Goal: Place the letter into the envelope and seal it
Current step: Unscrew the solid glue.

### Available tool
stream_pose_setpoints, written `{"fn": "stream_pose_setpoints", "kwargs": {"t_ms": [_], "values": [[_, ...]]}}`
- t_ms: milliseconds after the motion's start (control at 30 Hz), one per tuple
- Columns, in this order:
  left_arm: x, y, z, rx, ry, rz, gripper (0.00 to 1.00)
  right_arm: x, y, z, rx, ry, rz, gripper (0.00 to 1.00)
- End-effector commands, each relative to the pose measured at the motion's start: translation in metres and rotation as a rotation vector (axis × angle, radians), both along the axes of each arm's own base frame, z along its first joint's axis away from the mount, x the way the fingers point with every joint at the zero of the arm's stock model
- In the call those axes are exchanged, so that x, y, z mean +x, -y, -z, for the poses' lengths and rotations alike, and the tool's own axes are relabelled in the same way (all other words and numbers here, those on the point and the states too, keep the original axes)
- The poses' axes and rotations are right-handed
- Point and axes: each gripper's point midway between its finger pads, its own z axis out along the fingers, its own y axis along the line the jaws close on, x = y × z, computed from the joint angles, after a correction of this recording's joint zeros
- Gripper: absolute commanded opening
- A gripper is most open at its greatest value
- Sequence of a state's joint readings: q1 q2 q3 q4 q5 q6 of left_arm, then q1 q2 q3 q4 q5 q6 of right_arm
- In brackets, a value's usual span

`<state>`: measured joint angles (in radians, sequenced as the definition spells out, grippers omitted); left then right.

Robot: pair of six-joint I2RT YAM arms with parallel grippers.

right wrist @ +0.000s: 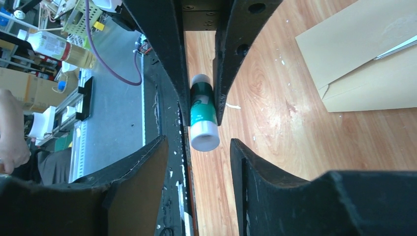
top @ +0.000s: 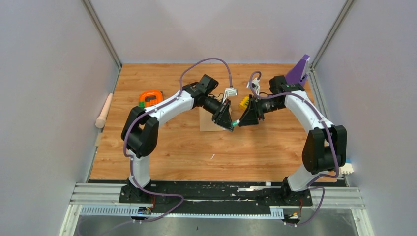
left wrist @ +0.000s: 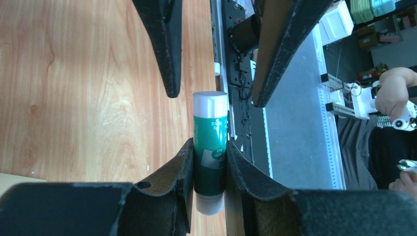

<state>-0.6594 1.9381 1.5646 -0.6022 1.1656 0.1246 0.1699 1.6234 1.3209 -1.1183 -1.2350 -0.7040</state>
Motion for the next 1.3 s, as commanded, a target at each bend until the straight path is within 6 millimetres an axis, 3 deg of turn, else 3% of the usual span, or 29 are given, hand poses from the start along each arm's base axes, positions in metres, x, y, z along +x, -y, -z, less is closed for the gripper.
{"fn": "stream_pose_setpoints", "kwargs": {"t_ms": [0,367,667,833,1100,1200,1267], "values": [[-0.001,0.004,-0.019,-0.064,-0.004,0.027,0.05,0.008,-0.003,-0.005,0.017,0.067,0.001,0.50],[0.001,0.003,-0.018,-0.052,0.005,0.026,0.05,0.008,-0.005,-0.004,0.031,0.028,0.004,0.32],[0.026,0.002,-0.015,0.033,0.174,-0.085,0.03,0.017,-0.010,0.003,0.041,-0.133,0.020,0.18],[0.044,-0.001,-0.014,0.093,0.317,-0.175,0.03,0.031,-0.015,0.012,0.060,-0.319,0.047,0.16],[0.051,-0.007,-0.007,0.163,0.563,-0.250,0.02,0.049,-0.018,0.025,0.051,-0.534,0.098,0.17],[0.056,-0.009,-0.006,0.191,0.655,-0.277,0.02,0.051,-0.019,0.025,0.052,-0.573,0.107,0.19],[0.056,-0.009,-0.005,0.208,0.699,-0.286,0.02,0.051,-0.019,0.025,0.049,-0.581,0.113,0.26]]}}
